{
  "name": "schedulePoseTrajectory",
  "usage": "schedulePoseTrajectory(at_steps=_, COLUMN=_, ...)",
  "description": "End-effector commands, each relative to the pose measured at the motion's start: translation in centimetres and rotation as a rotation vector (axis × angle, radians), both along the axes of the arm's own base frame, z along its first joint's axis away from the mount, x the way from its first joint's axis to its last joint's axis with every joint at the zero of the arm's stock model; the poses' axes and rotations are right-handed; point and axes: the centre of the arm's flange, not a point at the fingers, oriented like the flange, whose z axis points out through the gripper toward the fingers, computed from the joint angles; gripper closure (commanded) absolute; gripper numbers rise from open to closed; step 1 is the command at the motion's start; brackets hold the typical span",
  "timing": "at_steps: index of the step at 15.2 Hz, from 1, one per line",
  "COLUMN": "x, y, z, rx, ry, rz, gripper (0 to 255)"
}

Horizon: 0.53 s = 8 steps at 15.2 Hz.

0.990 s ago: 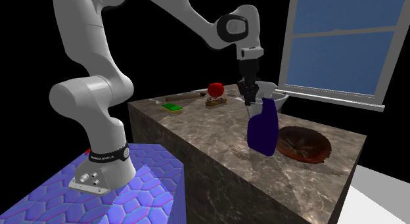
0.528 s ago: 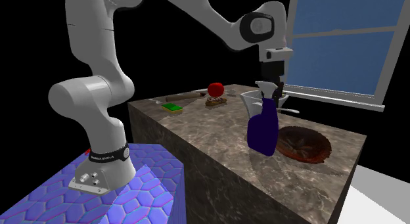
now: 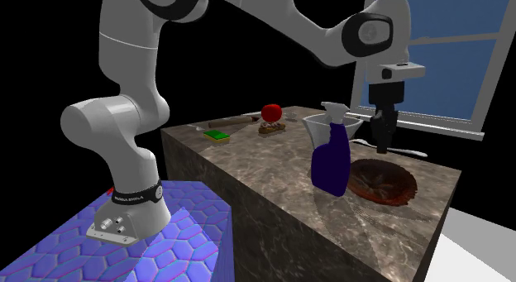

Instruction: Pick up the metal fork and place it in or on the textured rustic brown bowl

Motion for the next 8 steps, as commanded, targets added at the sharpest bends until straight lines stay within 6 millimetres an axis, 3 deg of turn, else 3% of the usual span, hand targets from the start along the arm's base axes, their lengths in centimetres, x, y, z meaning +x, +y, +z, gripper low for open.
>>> schedulePoseTrajectory(at_steps=1, x=1.1, y=-0.6, z=-0.4, rx=-0.001, ry=0.000, rz=0.000, gripper=255)
schedulePoseTrajectory(at_steps=8, x=1.1, y=-0.6, z=-4.1, rx=-0.001, ry=0.000, rz=0.000, gripper=255)
